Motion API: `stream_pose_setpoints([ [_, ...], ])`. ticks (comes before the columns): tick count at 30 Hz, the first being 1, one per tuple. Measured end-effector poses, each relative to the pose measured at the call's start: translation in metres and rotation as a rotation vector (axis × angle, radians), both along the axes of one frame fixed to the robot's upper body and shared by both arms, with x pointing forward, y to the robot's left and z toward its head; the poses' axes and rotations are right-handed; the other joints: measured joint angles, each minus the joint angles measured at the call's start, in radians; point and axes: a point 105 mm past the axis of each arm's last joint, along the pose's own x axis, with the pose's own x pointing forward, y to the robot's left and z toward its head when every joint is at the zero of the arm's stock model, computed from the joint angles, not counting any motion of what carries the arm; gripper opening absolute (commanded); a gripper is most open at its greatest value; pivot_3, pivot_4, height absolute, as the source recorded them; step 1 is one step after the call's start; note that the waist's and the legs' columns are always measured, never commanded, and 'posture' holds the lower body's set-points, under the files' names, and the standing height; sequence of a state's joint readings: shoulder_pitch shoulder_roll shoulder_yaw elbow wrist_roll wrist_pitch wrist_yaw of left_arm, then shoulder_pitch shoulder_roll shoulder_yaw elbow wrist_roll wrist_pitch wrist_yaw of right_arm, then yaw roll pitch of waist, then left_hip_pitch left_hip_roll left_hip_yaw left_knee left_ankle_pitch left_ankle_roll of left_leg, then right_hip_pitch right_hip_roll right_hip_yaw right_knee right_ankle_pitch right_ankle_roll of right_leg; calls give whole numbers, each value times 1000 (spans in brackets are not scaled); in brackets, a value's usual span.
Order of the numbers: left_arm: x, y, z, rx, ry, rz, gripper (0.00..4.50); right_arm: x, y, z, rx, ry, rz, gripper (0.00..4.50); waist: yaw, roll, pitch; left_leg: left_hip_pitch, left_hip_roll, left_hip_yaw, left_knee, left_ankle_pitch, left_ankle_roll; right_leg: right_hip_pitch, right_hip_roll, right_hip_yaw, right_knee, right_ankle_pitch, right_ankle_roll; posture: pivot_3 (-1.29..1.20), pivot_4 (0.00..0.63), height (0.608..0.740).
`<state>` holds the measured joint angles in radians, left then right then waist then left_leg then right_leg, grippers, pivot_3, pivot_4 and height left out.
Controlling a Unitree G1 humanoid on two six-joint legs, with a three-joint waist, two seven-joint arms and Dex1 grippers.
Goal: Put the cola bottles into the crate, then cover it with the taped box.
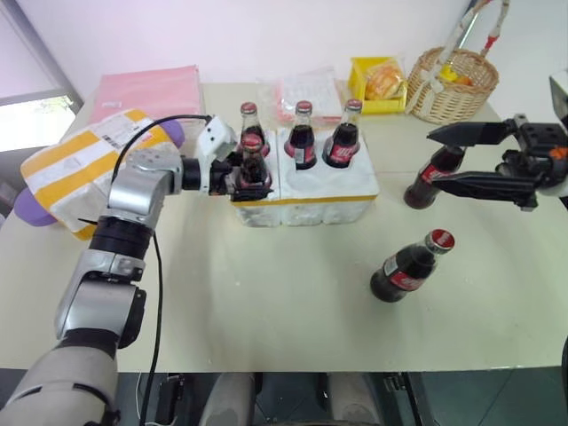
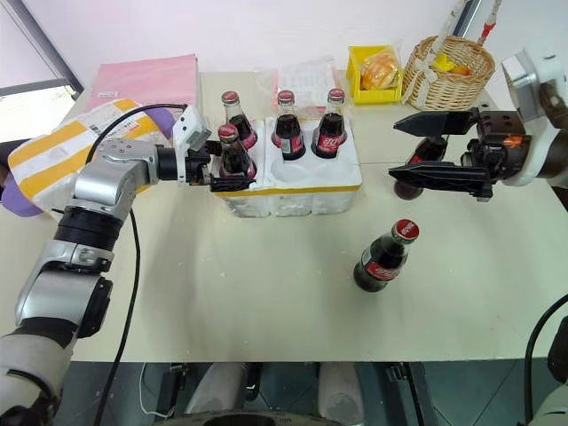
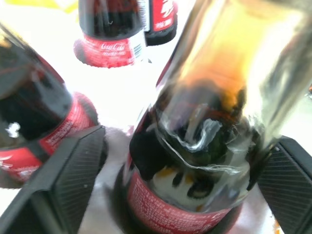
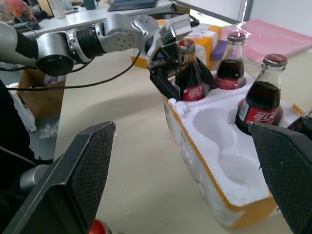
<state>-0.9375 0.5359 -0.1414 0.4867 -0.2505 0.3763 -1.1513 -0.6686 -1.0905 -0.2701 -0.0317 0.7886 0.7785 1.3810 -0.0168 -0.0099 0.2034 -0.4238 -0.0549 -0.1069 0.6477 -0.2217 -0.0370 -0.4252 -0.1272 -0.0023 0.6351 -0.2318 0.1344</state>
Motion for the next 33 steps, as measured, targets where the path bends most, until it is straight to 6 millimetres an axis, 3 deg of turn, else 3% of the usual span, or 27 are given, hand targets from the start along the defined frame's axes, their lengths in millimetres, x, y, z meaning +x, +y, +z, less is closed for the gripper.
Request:
stream_pose_setpoints([
  [5, -3, 1, 0, -28, 8, 7, 4466, 3, -2, -3, -2, 13, -12, 4500, -1, 0, 0, 0, 0, 0, 0, 0, 0, 0, 0, 0, 0, 0, 0, 0, 150, 738],
  [8, -11, 16, 9, -79, 42, 31, 4466, 7, -8, -6, 1, 22, -42, 4500, -5, 0, 0, 0, 0, 0, 0, 0, 0, -1, 1, 0, 0, 0, 0, 0, 150, 738],
  [11, -28, 42, 40, -145, 35, 33, 4466, 10, -23, -10, 12, 38, -110, 4500, -3, 0, 0, -1, 0, 0, -1, 0, 0, -1, 1, 0, 0, 0, 0, 0, 150, 738],
  [14, -61, 59, 79, -181, -8, -38, 4466, 12, -35, -12, 3, -4, -168, 4500, -3, 0, 0, -1, 0, 0, -1, 0, 0, -1, 1, 0, 0, 0, 0, 0, 150, 738],
  [18, -92, 72, 99, -174, 1, -102, 4466, 8, -53, -22, -6, -23, -234, 4500, 4, 0, 0, 0, 0, 0, 0, 0, 0, 1, 1, 0, 0, 0, 0, 0, 150, 738],
  [20, -103, 75, 103, -166, 31, -132, 4466, 4, -60, -28, -15, -12, -260, 4500, 3, 0, 0, 0, 0, 0, 0, 0, 0, 1, 1, 0, 0, 0, 0, 0, 150, 738],
  [23, -120, 63, 107, -144, 46, -235, 4466, -7, -75, -31, -19, 7, -318, 4500, 6, 0, 0, 0, 0, 0, 0, 0, 0, 1, 1, 0, -1, 0, 0, 0, 150, 738],
  [27, -125, 48, 101, -145, 86, -311, 4466, -24, -88, -41, -37, 39, -376, 4500, 3, 0, 0, 2, 1, 0, 0, 0, 0, 3, 1, 0, -1, 0, 0, 0, 150, 738],
  [33, -122, 37, 84, -110, 135, -378, 4466, -65, -96, -107, -31, 187, -453, 4500, 3, -1, -1, 4, 2, 0, -1, -1, 1, 6, 2, 1, -2, 0, 0, 0, 150, 738],
])
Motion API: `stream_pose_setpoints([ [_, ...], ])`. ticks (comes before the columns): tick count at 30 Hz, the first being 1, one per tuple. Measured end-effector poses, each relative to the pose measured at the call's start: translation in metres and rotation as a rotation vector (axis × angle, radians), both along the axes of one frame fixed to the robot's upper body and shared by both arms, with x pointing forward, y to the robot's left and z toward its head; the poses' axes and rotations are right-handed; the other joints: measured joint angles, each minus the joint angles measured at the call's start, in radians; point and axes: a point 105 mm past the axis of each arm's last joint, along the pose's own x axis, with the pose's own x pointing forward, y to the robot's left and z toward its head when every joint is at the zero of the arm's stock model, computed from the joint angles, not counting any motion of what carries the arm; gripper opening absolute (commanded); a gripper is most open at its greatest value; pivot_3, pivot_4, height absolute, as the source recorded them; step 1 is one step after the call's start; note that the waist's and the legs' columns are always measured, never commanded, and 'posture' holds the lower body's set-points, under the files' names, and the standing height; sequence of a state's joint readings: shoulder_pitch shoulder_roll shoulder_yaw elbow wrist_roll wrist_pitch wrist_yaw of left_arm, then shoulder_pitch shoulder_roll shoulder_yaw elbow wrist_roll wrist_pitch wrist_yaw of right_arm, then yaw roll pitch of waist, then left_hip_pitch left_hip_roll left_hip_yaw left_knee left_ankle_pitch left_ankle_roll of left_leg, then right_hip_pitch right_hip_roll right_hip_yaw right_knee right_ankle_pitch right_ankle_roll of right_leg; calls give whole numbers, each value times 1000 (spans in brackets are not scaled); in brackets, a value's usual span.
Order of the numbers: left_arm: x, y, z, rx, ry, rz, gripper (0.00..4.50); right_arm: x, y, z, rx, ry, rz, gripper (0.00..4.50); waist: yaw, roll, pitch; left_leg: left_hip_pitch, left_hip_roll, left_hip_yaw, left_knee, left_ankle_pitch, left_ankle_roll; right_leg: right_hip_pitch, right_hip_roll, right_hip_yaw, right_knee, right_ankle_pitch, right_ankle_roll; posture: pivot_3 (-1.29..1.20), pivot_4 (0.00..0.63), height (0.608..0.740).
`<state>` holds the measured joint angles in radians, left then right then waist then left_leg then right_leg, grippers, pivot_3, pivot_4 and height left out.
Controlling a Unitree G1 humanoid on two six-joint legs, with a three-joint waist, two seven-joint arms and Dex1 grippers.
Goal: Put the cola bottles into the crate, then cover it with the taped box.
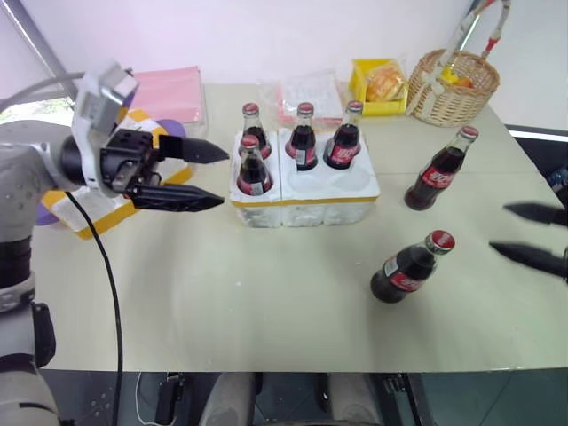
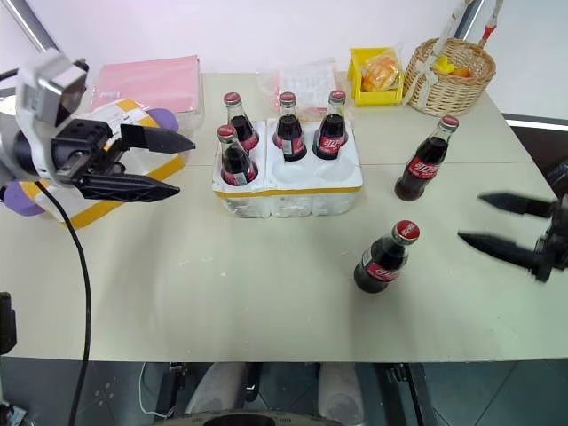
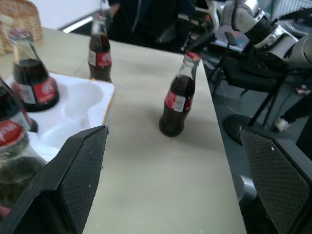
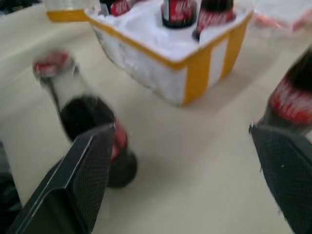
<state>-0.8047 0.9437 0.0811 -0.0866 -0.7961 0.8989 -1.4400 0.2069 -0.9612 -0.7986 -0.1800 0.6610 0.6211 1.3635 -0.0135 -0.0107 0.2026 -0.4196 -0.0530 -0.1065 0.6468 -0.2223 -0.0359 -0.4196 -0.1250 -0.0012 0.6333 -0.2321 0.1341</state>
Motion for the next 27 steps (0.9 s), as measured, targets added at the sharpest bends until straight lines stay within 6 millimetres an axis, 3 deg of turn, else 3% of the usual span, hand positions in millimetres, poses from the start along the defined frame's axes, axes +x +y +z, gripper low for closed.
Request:
stream_pose_setpoints([
  [2, -1, -3, -5, 17, 5, -26, 4466, -12, 8, -13, 12, 38, 14, 4500, -5, 0, 0, 2, 0, 1, 0, 0, 0, 1, 0, 1, 0, 0, 0, 0, 150, 738],
  [6, 1, -8, -12, 36, 5, -54, 4466, -20, 30, -17, 25, 18, 53, 4500, -5, 0, 0, 12, 3, 2, -1, -1, 0, 12, 1, 2, -4, -4, -2, 0, 150, 738],
  [18, 11, -21, -19, 18, 4, -67, 4466, 0, 67, -45, 104, 44, 98, 4500, 0, 0, 0, 12, 7, 2, -1, -2, 1, 12, 3, 1, -5, -2, -6, 0, 150, 738],
  [27, 14, -21, -19, 18, -3, -39, 4466, 14, 83, -47, 128, 27, 147, 4500, 1, 0, 0, 11, 8, 2, -1, -2, 2, 11, 5, 1, -5, -2, -6, 0, 150, 738],
])
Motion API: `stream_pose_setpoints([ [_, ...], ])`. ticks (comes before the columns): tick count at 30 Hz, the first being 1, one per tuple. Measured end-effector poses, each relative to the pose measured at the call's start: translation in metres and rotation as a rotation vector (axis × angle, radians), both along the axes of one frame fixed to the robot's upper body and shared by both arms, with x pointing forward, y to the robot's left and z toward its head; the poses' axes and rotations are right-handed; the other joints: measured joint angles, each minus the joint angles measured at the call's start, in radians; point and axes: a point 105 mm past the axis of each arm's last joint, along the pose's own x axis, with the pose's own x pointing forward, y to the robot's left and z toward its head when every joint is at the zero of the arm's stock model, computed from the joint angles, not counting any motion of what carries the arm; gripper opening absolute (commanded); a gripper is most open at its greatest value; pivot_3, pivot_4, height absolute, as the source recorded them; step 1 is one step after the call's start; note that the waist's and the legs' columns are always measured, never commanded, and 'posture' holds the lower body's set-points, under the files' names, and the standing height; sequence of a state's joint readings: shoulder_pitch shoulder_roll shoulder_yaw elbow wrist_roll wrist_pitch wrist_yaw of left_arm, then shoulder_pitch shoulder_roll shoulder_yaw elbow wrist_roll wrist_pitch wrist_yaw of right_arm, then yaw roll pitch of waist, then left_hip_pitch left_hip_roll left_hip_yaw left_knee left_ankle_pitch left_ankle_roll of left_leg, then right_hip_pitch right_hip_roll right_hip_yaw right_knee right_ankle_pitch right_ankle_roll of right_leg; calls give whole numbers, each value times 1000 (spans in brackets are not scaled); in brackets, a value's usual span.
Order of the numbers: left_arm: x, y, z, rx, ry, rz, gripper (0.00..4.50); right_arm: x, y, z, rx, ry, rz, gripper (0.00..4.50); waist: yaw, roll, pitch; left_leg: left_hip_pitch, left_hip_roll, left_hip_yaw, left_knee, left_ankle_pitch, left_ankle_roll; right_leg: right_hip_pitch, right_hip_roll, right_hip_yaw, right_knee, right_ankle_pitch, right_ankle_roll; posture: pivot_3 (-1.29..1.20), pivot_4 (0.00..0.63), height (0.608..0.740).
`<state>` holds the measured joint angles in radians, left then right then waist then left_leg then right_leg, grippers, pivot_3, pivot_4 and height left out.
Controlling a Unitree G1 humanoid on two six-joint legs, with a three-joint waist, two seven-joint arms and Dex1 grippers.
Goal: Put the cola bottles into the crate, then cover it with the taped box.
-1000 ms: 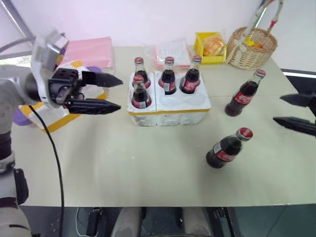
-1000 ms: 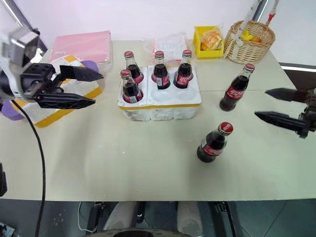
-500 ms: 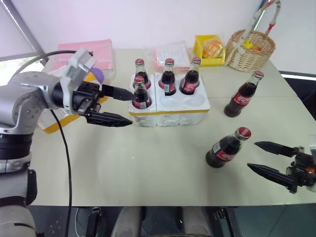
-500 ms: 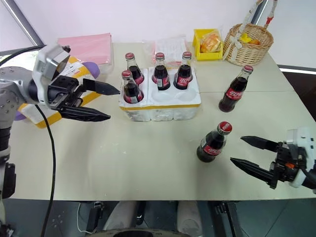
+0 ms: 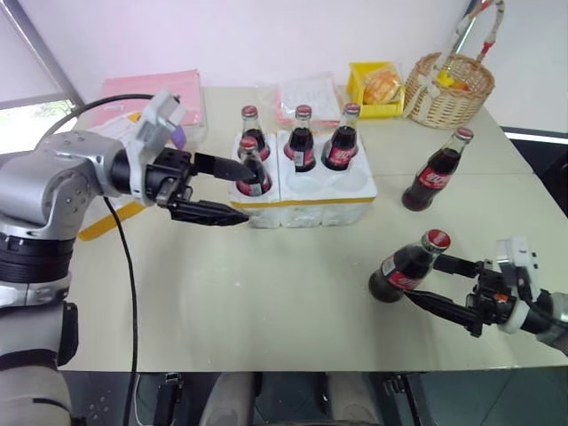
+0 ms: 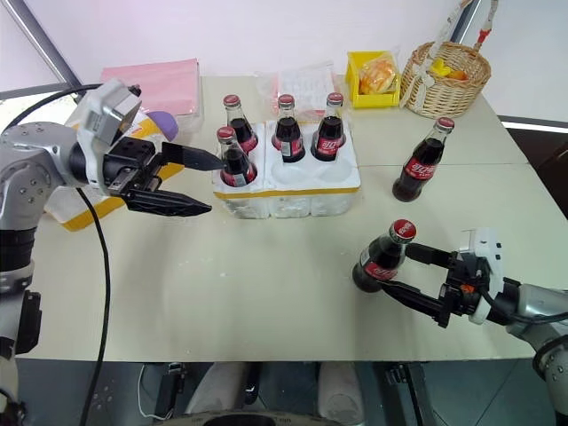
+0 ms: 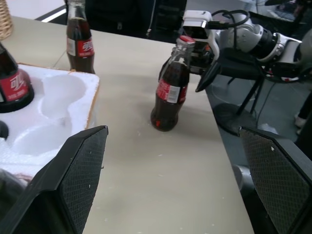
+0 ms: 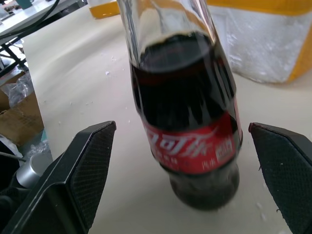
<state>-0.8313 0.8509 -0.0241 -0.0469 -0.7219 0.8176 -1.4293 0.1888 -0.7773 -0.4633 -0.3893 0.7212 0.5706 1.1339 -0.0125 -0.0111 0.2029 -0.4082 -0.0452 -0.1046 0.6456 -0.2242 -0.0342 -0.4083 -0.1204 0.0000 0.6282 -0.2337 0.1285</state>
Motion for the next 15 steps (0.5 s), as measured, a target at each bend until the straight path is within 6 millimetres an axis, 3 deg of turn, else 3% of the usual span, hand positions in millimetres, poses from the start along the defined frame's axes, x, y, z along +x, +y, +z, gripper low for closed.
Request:
stream_pose_setpoints([
  [10, -1, -4, 1, 5, -20, 5, 4466, 17, 21, -13, 50, 10, 42, 4500, 1, 0, 0, 0, 0, 0, -1, 0, 0, -1, 1, 0, 0, 0, 0, 0, 150, 738],
  [13, -2, -5, 2, 5, -27, 6, 4500, 19, 21, -16, 53, 16, 32, 3650, 1, 0, 0, 0, 0, 0, -1, 0, 0, -1, 1, 0, 0, 0, 0, 0, 150, 738],
  [15, -2, -5, 2, 4, -26, 7, 4500, 22, 20, -14, 56, 2, 24, 2834, 1, 0, 0, 0, 0, 0, -1, 0, 0, -1, 1, 0, 0, 0, 0, 0, 150, 738],
])
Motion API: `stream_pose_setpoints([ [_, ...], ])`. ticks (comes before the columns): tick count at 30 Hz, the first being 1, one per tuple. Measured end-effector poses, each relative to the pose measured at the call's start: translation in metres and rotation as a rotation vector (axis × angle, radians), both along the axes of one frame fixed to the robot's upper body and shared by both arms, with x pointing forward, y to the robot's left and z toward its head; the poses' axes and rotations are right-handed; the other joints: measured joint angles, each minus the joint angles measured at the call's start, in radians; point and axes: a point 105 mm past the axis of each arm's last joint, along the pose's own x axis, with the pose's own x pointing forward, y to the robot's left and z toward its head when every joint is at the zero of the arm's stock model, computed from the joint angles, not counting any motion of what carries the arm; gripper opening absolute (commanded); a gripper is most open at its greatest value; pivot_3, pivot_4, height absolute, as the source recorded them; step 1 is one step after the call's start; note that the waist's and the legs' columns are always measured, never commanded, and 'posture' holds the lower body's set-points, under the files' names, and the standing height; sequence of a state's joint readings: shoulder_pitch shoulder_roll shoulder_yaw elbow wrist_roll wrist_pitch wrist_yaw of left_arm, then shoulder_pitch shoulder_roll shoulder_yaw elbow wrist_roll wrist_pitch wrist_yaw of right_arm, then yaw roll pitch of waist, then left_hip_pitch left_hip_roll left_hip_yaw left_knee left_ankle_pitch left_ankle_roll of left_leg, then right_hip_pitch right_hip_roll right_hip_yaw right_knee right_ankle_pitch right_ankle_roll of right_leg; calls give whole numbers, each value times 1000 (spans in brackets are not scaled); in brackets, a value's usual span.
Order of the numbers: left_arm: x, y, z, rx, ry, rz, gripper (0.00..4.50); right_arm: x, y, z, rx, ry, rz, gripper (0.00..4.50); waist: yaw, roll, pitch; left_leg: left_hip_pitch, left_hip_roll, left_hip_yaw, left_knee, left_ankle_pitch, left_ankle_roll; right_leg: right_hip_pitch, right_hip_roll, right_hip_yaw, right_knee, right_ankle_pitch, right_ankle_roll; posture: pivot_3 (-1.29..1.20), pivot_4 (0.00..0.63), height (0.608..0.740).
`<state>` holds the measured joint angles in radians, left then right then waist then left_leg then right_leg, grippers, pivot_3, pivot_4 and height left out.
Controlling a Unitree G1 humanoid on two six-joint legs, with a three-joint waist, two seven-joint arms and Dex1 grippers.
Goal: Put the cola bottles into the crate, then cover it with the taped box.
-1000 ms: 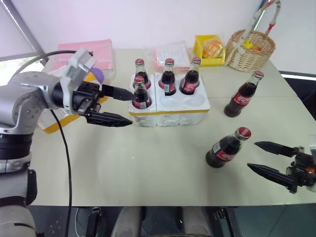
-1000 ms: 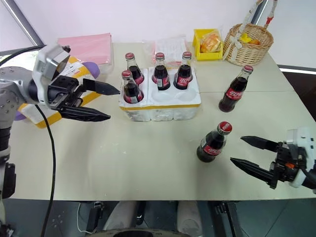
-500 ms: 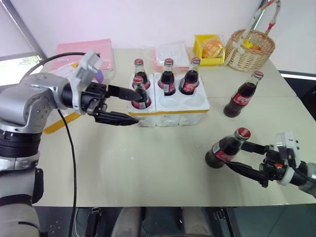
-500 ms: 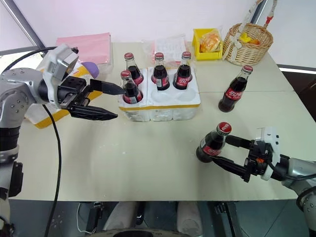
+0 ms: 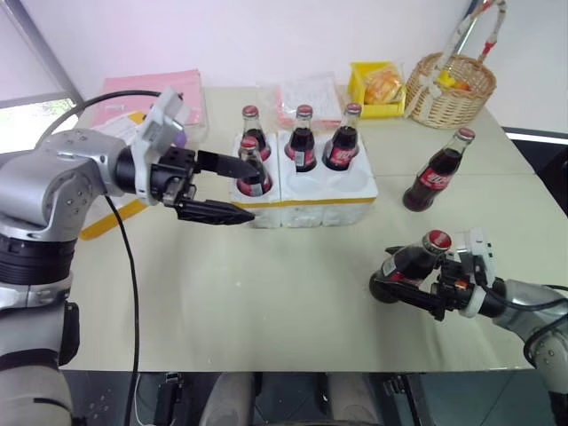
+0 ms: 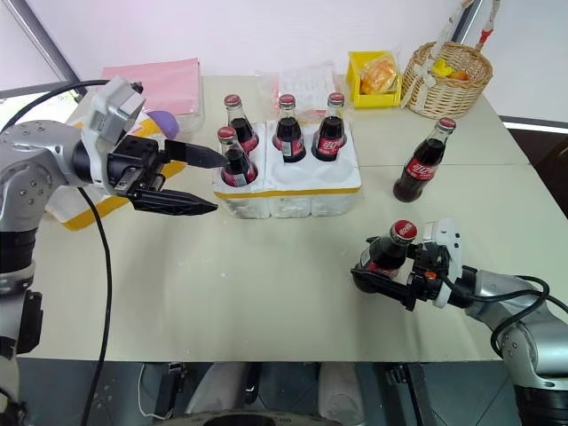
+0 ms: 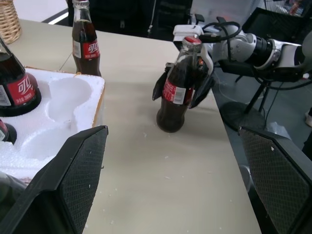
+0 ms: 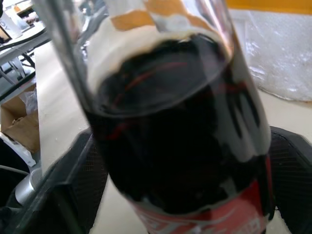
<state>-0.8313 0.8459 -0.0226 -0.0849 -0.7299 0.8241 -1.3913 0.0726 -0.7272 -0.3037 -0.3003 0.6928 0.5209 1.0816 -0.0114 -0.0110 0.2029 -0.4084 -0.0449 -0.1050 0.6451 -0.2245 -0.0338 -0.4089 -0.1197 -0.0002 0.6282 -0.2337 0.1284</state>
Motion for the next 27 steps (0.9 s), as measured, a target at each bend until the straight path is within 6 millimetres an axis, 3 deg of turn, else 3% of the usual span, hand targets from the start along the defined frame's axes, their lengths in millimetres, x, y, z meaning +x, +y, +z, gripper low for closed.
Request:
stream_pose_setpoints([
  [5, 0, 0, 0, -1, 0, 1, 4500, 1, 2, 3, 26, 27, 6, 2822, -2, 0, 0, 0, 0, 0, -1, 0, 0, -1, 0, 0, 0, 0, 0, 0, 150, 738],
  [8, -1, 1, 0, -1, -2, 4, 4500, 6, 1, 20, 32, 11, 29, 2822, -3, 1, 1, 0, 0, 1, 0, 0, 0, -1, 0, 0, 0, 0, 0, 0, 150, 738],
  [10, -2, 4, -1, 1, 9, 14, 4500, 17, 2, 44, 36, -43, 54, 2822, -8, 2, 2, 0, 1, 2, 0, 0, 0, -1, 0, 1, 0, 0, 0, 0, 150, 738],
  [13, -5, 9, -4, -4, 19, 38, 4500, 37, 6, 98, 53, -198, 87, 2822, -10, 4, 3, 0, 3, 3, -1, 0, 0, -3, 2, 1, 0, 1, -2, 0, 150, 738],
  [16, -6, 15, -6, -8, 31, 76, 4500, 55, 24, 141, 114, -317, 131, 2822, -10, 4, 3, 0, 4, 2, -3, 0, 0, -4, 4, 0, 1, 1, -2, 0, 150, 738],
  [18, -8, 16, -7, -9, 25, 92, 4500, 70, 42, 155, 187, -326, 158, 2822, -10, 4, 4, -1, 4, 2, -5, 0, 0, -6, 4, 0, 1, 2, -2, 0, 150, 738],
  [22, -10, 20, -6, -25, 17, 139, 4500, 95, 79, 155, 231, -268, 211, 2822, -6, 4, 4, -2, 3, 2, -8, 0, 0, -9, 4, 1, 2, 2, -2, 0, 150, 738],
  [27, -12, 27, -4, -45, -5, 203, 4500, 120, 113, 122, 102, -232, 236, 2822, -6, 3, 4, -5, 2, 3, -12, 2, -2, -15, 3, 1, 2, 3, -2, 0, 150, 738],
])
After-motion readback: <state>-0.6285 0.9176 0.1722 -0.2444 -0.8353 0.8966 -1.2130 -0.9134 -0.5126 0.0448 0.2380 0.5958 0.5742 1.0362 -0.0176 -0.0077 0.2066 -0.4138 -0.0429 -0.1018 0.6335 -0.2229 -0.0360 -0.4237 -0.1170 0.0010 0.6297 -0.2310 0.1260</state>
